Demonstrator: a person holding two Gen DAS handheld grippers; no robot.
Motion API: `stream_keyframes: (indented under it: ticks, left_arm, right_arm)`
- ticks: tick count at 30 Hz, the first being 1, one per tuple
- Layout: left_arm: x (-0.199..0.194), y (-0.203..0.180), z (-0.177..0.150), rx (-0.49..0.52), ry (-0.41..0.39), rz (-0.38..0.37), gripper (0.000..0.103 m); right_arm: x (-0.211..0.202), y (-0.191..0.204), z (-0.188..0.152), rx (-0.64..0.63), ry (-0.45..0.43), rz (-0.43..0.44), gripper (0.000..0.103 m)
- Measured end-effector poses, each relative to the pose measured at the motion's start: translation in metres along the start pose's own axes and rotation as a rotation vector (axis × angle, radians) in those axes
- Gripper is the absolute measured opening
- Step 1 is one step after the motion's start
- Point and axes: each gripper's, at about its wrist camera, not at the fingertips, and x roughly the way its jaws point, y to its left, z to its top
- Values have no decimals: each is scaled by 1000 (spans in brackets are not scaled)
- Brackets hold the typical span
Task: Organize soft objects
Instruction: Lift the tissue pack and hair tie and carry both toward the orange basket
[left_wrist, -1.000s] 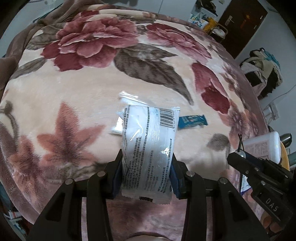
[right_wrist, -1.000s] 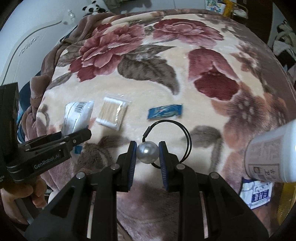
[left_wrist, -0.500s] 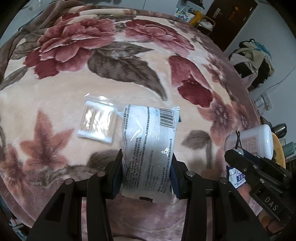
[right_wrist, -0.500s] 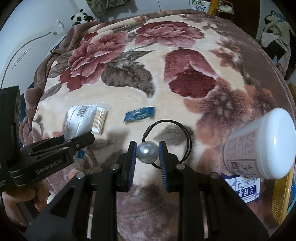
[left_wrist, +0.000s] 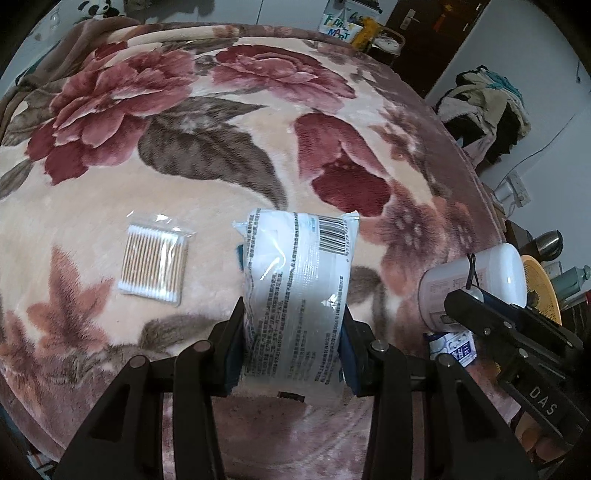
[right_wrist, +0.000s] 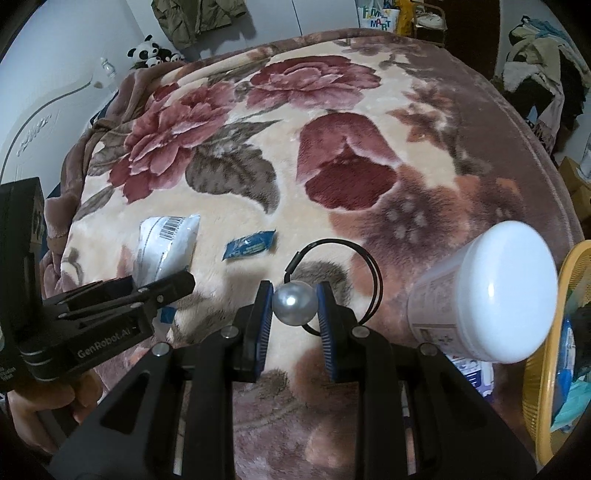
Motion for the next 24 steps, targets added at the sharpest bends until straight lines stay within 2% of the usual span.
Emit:
stream_keyframes:
  ticks: [24]
  left_arm:
    - [-7, -82, 16, 120, -12, -81, 44]
  right_arm:
    - [-59, -51, 7, 50, -91, -92, 25]
